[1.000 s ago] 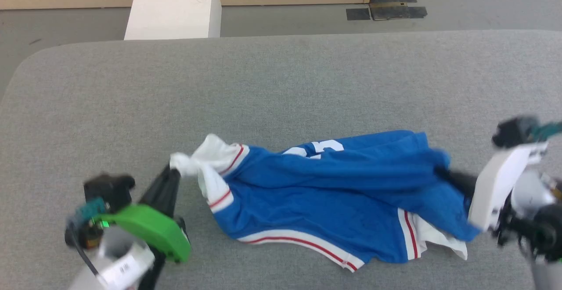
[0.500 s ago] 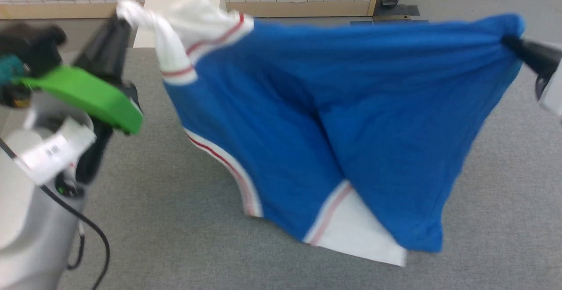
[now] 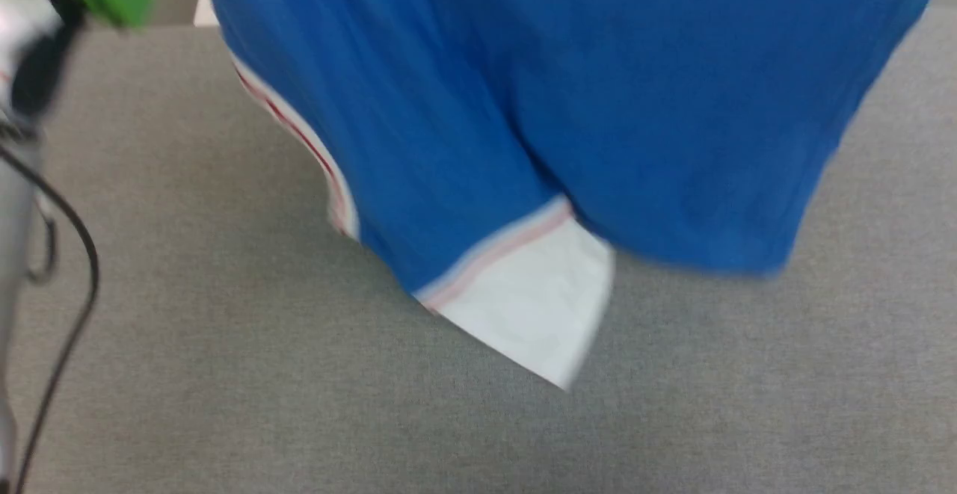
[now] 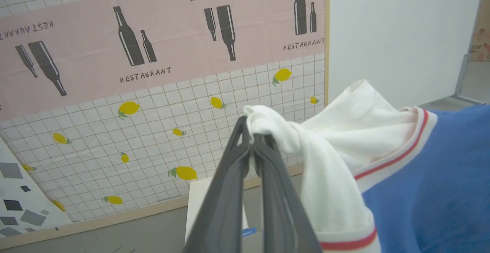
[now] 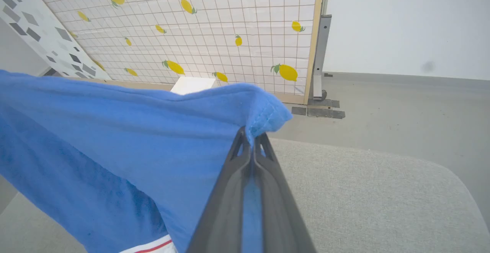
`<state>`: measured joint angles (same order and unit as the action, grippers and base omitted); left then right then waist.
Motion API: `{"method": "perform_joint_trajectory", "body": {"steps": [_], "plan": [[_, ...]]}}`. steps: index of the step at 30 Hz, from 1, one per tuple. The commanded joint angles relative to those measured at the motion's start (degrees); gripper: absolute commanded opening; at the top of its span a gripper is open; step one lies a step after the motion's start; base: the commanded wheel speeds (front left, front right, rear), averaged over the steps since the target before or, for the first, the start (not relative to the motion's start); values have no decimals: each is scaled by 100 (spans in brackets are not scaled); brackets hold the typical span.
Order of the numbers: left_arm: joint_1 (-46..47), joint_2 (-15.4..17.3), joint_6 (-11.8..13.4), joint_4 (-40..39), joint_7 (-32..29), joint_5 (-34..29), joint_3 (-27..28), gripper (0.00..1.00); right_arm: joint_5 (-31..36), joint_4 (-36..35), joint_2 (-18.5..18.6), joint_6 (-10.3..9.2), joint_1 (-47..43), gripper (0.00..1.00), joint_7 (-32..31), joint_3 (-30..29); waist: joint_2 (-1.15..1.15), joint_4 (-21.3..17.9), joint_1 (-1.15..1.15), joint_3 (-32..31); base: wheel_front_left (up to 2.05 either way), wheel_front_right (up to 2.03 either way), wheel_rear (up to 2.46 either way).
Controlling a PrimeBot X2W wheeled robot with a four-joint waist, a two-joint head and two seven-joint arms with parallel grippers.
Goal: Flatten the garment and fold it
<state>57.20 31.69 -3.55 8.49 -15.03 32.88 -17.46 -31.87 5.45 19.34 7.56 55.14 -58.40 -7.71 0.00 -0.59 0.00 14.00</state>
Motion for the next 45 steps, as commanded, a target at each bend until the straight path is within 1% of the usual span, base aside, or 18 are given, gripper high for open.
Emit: {"method": "perform_joint_trajectory", "body": {"steps": [1,5,8,13,18,23,27,33,39,45], "plan": [[428,44,-24,145,20,-159,8,0,157,93,-75,-8,352,0,55,17,0,-31,0,611,0,0,0],[1520,37,-109,771,115,-442,-76,0,543,450,-338,-8,1335,0,265,-47,0,-68,0,1144,0,0,0],[2201,4,-84,1121,285,-701,-126,0,867,716,-540,-8,1969,0,499,-75,0,-97,0,1467,0,0,0],[3172,-24,137,1528,722,-1169,-158,0,1372,1176,-894,-8,2914,0,1005,-218,0,-168,0,1903,0,0,0],[3837,-57,373,1800,1251,-1463,-120,0,1711,1570,-1158,-8,3612,0,1473,-400,0,-218,0,2243,0,0,0],[4066,-69,398,2042,1513,-1509,-118,0,1851,1867,-1251,-8,3910,0,1644,-391,0,-212,0,2494,0,0,0],[3975,-115,368,2294,1667,-1460,-145,0,1868,2055,-1244,-8,3854,0,1720,-336,0,-158,0,2645,0,0,0],[3589,-239,307,2708,1951,-1357,-221,0,1707,2287,-1196,-8,3430,0,1824,-164,0,-63,0,2684,0,0,0],[2858,-448,188,3202,2291,-1207,-354,0,1262,2480,-1169,-8,2591,0,2105,179,0,25,0,2354,0,0,0],[1853,-691,31,3624,2652,-1050,-525,0,658,2560,-1056,-8,1443,0,2495,666,0,136,0,1731,0,0,0]]}}
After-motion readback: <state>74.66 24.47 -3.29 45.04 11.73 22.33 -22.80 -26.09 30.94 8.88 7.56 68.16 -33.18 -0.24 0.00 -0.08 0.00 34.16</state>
